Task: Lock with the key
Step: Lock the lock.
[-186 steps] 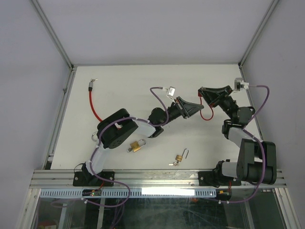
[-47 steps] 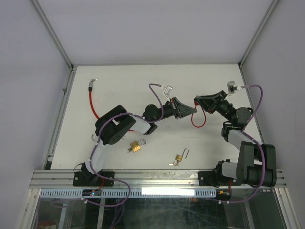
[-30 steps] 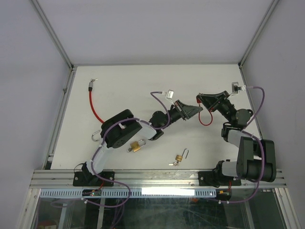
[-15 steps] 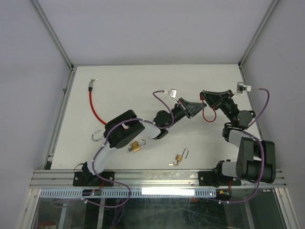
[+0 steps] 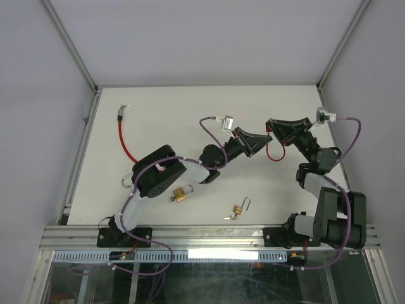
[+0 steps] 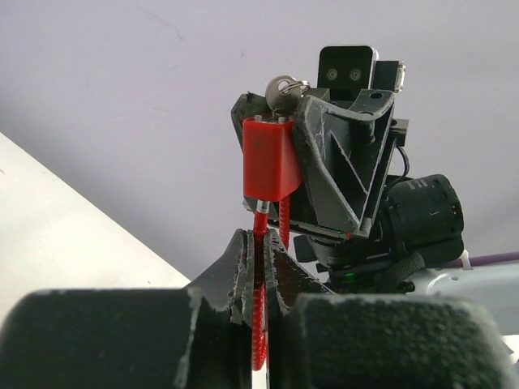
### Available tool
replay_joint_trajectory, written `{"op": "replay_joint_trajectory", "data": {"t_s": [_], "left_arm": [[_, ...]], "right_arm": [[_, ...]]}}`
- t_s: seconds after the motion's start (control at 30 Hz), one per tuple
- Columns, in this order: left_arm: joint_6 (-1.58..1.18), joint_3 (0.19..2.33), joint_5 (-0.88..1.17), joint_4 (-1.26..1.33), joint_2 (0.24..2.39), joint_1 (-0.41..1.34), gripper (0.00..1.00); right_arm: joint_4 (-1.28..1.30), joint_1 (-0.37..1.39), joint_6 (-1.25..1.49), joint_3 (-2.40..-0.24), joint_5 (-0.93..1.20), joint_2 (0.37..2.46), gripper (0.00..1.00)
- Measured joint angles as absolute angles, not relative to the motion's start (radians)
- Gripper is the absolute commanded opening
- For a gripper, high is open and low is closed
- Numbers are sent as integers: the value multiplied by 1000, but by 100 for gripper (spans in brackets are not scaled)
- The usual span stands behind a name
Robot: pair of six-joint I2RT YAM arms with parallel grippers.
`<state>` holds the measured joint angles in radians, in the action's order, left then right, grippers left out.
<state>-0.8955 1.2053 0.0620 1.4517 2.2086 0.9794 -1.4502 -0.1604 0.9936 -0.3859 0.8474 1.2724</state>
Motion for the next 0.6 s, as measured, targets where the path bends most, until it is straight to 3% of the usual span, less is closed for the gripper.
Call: {"op": "replay_joint_trajectory", "data": {"t_s": [0.6], "left_arm": [[-772,1317,169,1424,2223,955,0]], "right_arm": [[-1470,-159,993,-421,822,1251,0]]}}
